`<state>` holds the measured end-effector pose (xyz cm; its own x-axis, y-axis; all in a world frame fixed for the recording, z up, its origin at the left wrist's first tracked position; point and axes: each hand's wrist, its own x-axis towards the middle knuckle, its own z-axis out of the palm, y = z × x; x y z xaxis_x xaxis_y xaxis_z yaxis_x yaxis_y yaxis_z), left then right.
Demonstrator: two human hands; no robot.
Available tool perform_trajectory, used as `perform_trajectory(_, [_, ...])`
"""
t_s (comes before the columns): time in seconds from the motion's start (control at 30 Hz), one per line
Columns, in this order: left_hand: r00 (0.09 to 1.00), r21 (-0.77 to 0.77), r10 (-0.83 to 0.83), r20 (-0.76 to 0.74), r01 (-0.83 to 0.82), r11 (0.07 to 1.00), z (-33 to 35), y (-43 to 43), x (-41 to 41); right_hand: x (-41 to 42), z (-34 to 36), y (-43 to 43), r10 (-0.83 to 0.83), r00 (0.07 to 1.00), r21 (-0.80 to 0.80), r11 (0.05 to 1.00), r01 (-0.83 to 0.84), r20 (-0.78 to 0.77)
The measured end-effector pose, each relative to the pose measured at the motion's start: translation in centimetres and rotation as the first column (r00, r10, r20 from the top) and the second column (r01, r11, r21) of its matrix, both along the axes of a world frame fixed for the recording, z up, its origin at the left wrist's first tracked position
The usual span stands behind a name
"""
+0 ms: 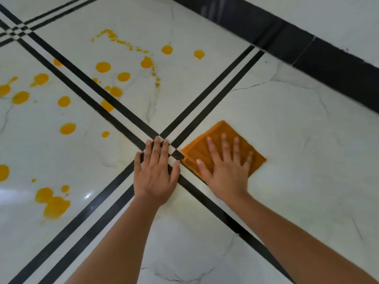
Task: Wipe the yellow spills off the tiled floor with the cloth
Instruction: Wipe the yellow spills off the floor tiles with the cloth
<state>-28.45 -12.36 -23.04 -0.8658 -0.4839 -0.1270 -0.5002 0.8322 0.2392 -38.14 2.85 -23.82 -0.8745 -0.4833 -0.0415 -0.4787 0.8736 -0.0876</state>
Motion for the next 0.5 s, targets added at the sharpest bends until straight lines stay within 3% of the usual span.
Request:
perform_trajectory(0.07, [0.999,-0.010,0.017,0.029,-0.017,1.000,-0.1,-0.4,1.3,-2.5,0.3,-1.2,0.158,0.987,0.011,0.987,-0.158,0.034])
perform_trajectory(0.17, [0.997,0.007,0.063,0.044,-0.064,0.998,0.1,-0.8,4.1,-3.4,0.3,-3.3,-0.079,0.993,-0.007,0.997,0.080,0.088])
perform_trajectory(0.2, [0.995,0.016,0.095,0.038,-0.096,0.995,0.3,-0.9,5.1,-1.8,0.4,-4.1,-0.089,0.993,-0.025,0.995,0.091,0.084])
perform_trajectory(0.27, [0.987,0.012,0.159,0.037,-0.159,0.987,0.5,-0.6,7.0,2.2,0.5,-4.7,0.176,0.980,-0.011,0.984,-0.175,0.097])
perform_trajectory(0.33, [0.975,0.006,0.220,0.028,-0.221,0.975,0.4,-0.4,9.2,3.3,0.6,-5.0,0.427,0.896,0.025,0.901,-0.433,0.121])
perform_trajectory(0.37, [0.968,-0.002,0.251,0.022,-0.251,0.968,0.3,-0.3,10.3,2.6,0.8,-6.2,0.443,0.888,0.021,0.894,-0.448,0.124])
perform_trajectory(0.47, [0.948,-0.007,0.318,0.024,-0.318,0.948,-0.2,0.2,12.9,3.4,1.2,-10.2,0.254,0.956,0.012,0.966,-0.259,0.149])
perform_trajectory(0.5, [0.942,0.004,0.336,0.021,-0.336,0.942,-0.3,0.3,13.4,4.9,1.1,-10.7,0.296,0.943,0.003,0.954,-0.300,0.152])
